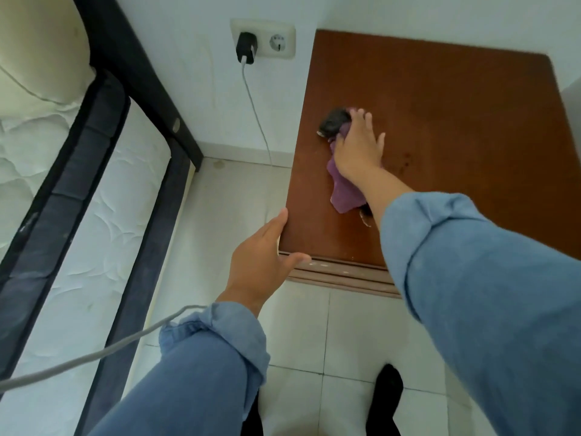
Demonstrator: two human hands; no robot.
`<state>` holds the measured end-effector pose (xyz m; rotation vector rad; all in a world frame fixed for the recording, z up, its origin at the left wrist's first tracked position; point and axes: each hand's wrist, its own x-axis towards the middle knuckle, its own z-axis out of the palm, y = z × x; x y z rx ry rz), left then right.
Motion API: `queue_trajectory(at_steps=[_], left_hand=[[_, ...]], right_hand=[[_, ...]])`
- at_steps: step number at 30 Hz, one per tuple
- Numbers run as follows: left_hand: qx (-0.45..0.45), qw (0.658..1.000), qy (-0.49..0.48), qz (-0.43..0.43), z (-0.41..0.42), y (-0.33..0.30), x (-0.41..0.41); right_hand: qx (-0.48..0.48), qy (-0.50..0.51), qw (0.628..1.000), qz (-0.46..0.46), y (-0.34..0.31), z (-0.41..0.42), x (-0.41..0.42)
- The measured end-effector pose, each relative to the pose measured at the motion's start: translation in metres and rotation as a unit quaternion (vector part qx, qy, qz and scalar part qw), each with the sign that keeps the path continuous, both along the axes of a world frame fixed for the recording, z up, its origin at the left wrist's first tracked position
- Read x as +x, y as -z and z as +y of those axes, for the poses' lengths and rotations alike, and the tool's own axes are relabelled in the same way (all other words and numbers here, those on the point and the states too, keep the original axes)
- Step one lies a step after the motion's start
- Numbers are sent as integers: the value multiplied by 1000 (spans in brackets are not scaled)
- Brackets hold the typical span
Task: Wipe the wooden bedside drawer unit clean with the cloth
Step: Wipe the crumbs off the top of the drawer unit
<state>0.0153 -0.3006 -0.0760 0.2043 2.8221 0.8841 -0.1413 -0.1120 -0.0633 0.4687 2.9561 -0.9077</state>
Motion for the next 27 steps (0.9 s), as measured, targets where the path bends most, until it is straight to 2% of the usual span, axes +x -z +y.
queue_trajectory(at_steps=[2,6,10,16,20,23,27], left_hand=[[-3,999,19,31,-5,4,-1],[-20,995,61,82,-17,20,-7],[-4,993,61,100,-18,24,-7],[3,997,52,51,-15,19,-5],[50,998,-33,2,-6,18,3],[114,987,-115,-13,1,18,11],[106,980,-165,-12,9,10,20]], right_hand=[[67,-12,998,3,6,-7,-16],[94,-81,992,5,9,-12,-51],[46,-131,990,38,7,-8,-51],[-46,-154,983,88,7,-28,43],[-74,-159,979,108,11,-48,114],[-82,-169,976,111,12,-53,147],[-103,-171,974,110,6,-49,176]])
